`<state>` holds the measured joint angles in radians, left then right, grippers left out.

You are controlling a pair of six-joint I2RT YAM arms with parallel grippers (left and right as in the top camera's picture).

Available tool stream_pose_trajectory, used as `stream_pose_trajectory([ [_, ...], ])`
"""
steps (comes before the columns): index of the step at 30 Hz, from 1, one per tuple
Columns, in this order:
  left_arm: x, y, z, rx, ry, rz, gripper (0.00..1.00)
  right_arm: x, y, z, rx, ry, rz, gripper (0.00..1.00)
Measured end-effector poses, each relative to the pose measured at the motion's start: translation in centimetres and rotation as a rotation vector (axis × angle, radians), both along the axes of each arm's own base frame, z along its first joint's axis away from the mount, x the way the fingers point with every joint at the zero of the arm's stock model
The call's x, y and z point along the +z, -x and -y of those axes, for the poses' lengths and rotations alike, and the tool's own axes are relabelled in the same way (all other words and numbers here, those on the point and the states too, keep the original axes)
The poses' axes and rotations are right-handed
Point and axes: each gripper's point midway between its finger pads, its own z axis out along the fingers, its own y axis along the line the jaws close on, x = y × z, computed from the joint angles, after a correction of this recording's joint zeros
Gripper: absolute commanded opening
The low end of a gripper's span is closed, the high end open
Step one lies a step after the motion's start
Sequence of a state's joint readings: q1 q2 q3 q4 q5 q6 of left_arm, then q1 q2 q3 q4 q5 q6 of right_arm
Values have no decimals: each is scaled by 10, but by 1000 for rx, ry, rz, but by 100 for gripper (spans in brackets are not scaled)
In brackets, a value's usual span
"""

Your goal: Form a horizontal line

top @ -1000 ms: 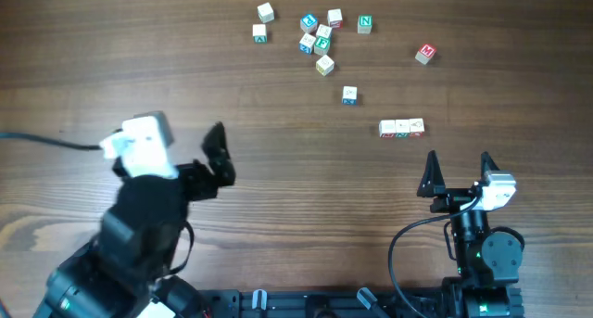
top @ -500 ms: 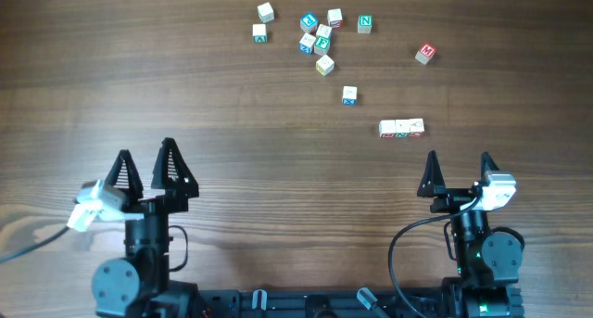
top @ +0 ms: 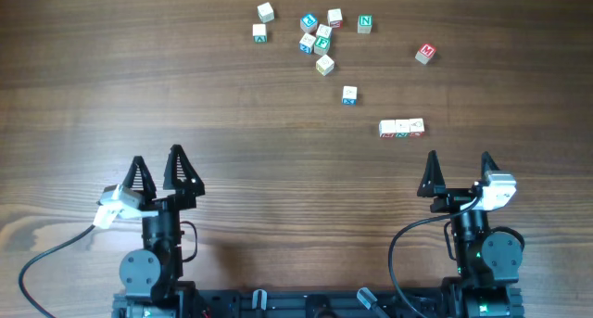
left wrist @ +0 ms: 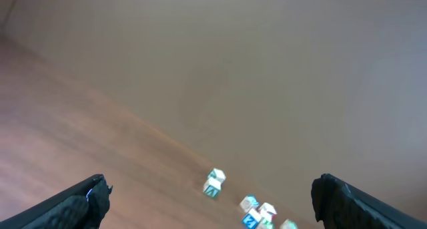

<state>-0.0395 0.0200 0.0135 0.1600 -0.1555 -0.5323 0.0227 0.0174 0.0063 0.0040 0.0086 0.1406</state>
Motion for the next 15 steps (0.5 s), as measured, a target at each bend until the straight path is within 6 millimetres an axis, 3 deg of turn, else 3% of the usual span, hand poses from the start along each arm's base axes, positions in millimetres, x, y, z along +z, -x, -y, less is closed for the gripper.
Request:
stream_pose_trajectory([
  [4, -7, 0, -11, 50, 2, -29, 100, 0, 0, 0, 0, 0, 0, 100],
  [9, -54, 1, -25, 111, 5, -214, 100, 0, 0, 0, 0, 0, 0, 100],
  [15, -53, 1, -25, 112, 5, -212, 100, 0, 0, 0, 0, 0, 0, 100],
])
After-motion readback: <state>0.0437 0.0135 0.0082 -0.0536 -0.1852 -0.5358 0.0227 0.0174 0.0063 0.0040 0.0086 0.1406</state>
